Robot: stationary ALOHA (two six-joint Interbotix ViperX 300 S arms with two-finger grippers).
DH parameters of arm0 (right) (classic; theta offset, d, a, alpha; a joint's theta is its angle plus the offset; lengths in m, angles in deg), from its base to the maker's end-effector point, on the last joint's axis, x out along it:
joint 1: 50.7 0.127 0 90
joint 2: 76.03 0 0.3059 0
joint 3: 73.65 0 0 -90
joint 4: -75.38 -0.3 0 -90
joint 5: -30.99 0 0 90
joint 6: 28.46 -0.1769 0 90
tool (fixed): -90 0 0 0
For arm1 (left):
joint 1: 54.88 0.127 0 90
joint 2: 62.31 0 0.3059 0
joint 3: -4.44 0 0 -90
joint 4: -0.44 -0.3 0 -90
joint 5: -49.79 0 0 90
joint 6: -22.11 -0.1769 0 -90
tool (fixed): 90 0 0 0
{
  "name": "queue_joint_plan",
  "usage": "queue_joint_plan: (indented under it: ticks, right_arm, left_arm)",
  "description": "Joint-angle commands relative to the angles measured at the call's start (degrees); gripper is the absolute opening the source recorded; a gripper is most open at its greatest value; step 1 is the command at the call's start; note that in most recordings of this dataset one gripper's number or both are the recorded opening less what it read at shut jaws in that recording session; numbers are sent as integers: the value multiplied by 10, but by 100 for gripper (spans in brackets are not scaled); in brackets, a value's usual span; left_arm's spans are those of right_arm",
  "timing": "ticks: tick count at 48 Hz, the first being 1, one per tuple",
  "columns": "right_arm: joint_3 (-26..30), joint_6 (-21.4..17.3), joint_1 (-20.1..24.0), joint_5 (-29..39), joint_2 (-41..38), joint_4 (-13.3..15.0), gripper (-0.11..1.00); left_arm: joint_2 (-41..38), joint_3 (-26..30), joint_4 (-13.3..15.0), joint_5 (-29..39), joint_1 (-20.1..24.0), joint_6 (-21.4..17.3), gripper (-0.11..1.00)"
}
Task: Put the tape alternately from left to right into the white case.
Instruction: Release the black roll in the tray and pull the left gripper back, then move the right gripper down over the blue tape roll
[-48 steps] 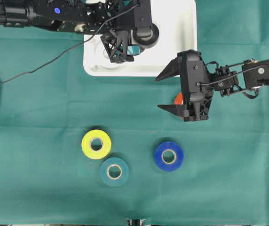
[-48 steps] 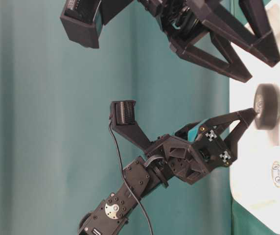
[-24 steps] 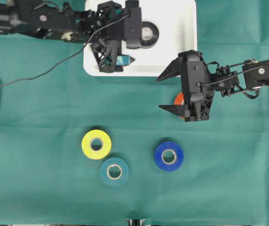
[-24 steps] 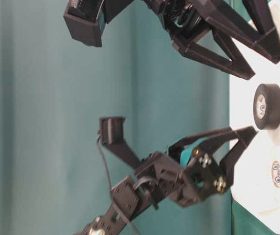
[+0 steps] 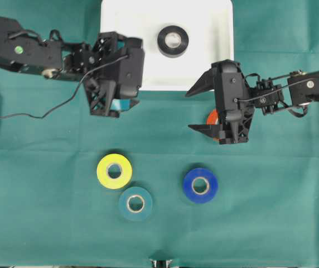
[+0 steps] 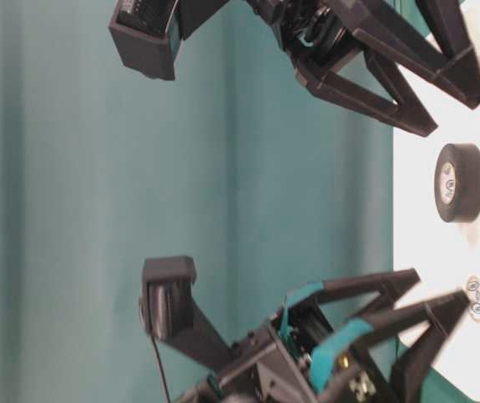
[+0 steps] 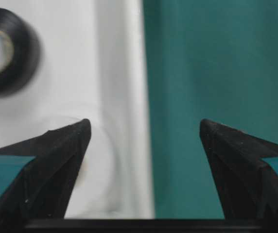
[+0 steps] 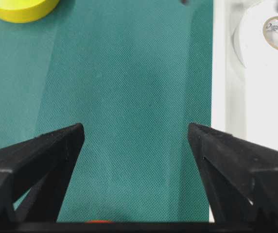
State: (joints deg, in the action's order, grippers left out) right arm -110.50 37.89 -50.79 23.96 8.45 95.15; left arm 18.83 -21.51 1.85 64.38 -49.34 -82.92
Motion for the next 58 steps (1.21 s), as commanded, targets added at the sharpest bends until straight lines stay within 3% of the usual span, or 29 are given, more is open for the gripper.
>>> queue_joint_plan:
  ticks: [1, 20, 58]
  right_arm:
    - [4, 2, 0, -5, 6, 2, 72]
    - [4, 2, 0, -5, 6, 2, 72]
    - [2, -2, 10, -5, 6, 1, 72]
  left_arm:
    - [25, -6, 2, -2, -19, 14, 93]
    - [66, -56, 2, -7, -52, 84, 93]
    - [64, -62, 1, -21, -52, 87, 93]
